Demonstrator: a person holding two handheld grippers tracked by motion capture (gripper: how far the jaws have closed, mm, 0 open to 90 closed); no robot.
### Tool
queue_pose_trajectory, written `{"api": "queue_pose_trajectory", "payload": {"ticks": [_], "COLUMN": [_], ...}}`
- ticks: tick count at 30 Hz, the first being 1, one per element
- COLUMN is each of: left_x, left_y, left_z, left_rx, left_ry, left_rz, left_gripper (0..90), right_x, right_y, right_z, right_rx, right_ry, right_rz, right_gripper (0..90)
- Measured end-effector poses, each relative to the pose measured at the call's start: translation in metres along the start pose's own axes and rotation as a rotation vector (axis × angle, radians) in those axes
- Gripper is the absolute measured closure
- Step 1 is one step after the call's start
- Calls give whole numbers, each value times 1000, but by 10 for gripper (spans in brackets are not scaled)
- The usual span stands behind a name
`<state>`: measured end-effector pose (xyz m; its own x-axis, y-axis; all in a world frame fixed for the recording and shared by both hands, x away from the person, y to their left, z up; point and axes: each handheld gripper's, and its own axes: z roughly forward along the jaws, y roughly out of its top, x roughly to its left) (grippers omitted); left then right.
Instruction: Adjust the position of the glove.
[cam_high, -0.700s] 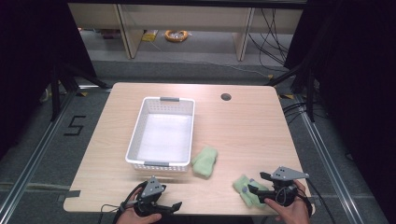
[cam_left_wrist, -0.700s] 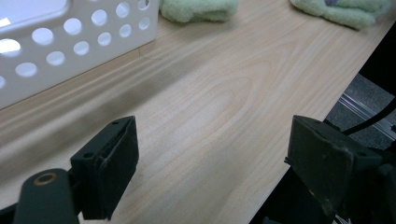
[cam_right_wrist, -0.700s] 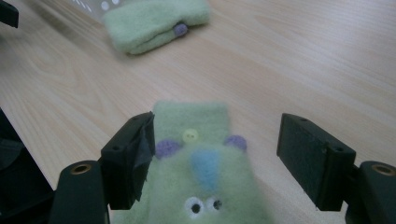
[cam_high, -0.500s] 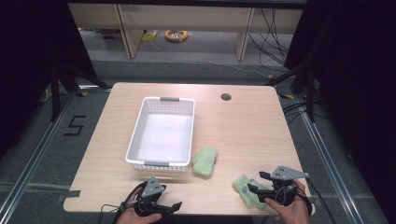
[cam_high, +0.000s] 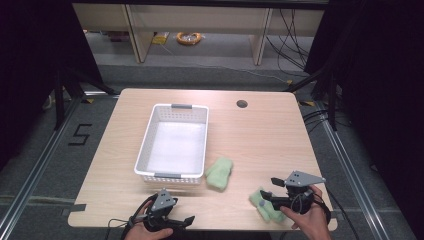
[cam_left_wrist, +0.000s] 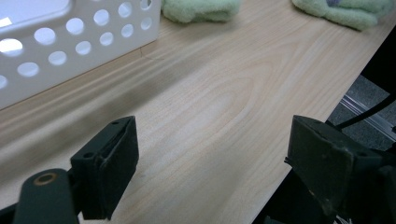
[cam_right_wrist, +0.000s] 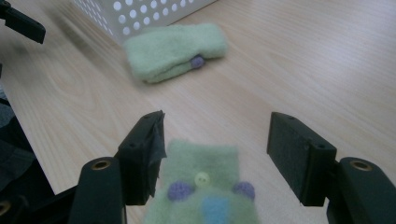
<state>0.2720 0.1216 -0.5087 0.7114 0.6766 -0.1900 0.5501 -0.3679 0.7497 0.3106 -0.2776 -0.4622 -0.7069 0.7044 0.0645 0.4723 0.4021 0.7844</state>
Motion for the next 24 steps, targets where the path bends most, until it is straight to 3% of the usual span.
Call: {"api": "queue_pose_trajectory", "payload": {"ticks": [9, 10, 12, 17, 21, 24], "left_x": [-1, -1, -1, 0, -1, 0], "left_y": [0, 0, 0, 1, 0, 1], "left_z": [1, 1, 1, -1, -1, -2], "left_rx": [-22, -23, -24, -13, -12, -4], "left_ry": [6, 6, 6, 4, 3, -2], "left_rz": [-8, -7, -7, 5, 3, 3], "left_gripper": [160, 161, 161, 160, 160, 160], "right_x": [-1, 2, 1, 10, 13, 17], "right_y": [23, 25, 32, 47, 59, 65], "right_z": [13, 15, 19, 29, 40, 47], "right_rx": [20, 30, 27, 40, 40, 54], "right_ry": [-2, 4, 9, 28, 54, 60], "right_rz": [-64, -45, -73, -67, -103, -87], "right_gripper": [408, 412, 421, 439, 452, 458]}}
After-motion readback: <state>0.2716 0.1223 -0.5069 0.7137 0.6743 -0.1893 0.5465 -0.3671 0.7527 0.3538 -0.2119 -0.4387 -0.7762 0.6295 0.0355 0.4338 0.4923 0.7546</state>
